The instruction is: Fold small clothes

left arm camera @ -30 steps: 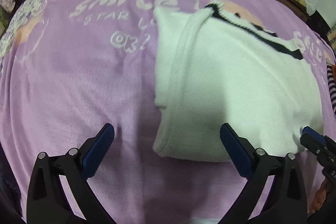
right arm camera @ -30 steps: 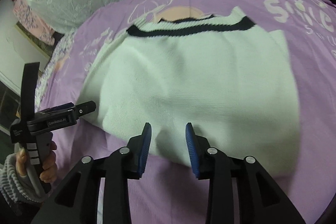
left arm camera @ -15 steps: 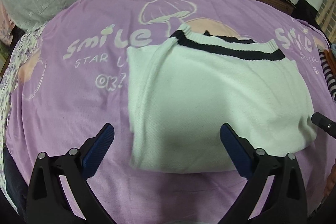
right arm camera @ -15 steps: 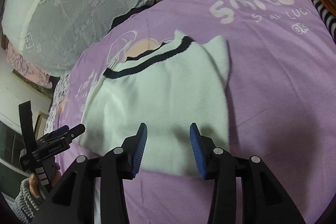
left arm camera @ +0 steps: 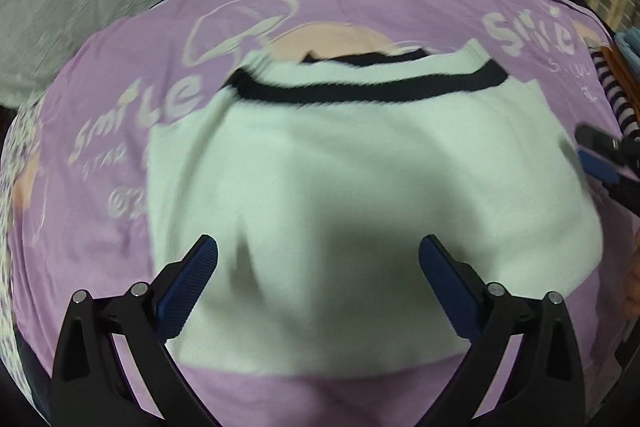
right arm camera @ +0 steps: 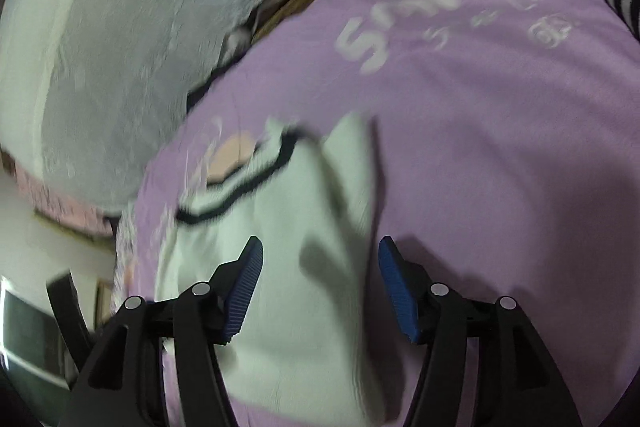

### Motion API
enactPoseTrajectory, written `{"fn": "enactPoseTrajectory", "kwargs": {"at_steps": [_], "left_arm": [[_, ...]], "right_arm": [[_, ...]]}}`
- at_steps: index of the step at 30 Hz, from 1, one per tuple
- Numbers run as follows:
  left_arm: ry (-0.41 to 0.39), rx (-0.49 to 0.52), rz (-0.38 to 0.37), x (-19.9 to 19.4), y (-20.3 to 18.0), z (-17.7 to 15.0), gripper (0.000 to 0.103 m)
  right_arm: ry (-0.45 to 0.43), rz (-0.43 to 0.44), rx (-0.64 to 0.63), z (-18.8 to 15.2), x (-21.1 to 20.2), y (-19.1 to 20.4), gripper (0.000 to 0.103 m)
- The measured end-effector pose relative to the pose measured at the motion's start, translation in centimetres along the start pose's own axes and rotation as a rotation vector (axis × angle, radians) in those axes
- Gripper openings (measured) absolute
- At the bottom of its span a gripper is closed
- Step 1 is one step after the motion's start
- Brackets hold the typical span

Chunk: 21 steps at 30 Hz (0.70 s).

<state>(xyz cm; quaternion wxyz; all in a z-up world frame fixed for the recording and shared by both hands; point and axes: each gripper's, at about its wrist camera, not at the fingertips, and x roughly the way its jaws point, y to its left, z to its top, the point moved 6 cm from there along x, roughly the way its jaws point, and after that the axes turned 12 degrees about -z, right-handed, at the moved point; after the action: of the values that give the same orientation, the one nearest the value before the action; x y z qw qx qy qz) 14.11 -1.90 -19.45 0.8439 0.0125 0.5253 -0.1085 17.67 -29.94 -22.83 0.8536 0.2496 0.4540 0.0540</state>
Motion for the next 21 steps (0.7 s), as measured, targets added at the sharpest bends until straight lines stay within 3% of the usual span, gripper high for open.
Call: {"fn": "enactPoseTrajectory", "kwargs": {"at_steps": [3,6,7,8,11,21], "left_arm": [[0.017,0.017,-0.015,1.5,-1.1,1.0,0.098],[0.051,-0.008,-0.024,3.5,-1.1,1.2,0.099],[0.050,-0.028,-0.042,3.6,-0.9,1.4,0.099],[0.051,-0.035,-0.051,3.6,-0.8,1.5,0.099],[0.043,-0.039,-0.069,3.5,-0.4,1.6,0.099],[-0.048,-0.158,-0.184,1.2,3.5,4.5,0.098]], "right_arm": [[0.069,-0.009,0.008,-0.3,2.3,-0.6,0.061],[0.043,-0.043,-0.046,-0.6,3.0,0.4,0.062],[0.056,-0.042,-0.064,-0.7,3.4,1.1,0.053],[0.081,-0.026,-0.075,-1.0,3.7,1.7,0.033],[0.094,-0.028,-0.095,-0.9,3.6,3.8,0.024],[0.032,0.026,-0.286,-1.0,-1.2,17.9,0.021]]}}
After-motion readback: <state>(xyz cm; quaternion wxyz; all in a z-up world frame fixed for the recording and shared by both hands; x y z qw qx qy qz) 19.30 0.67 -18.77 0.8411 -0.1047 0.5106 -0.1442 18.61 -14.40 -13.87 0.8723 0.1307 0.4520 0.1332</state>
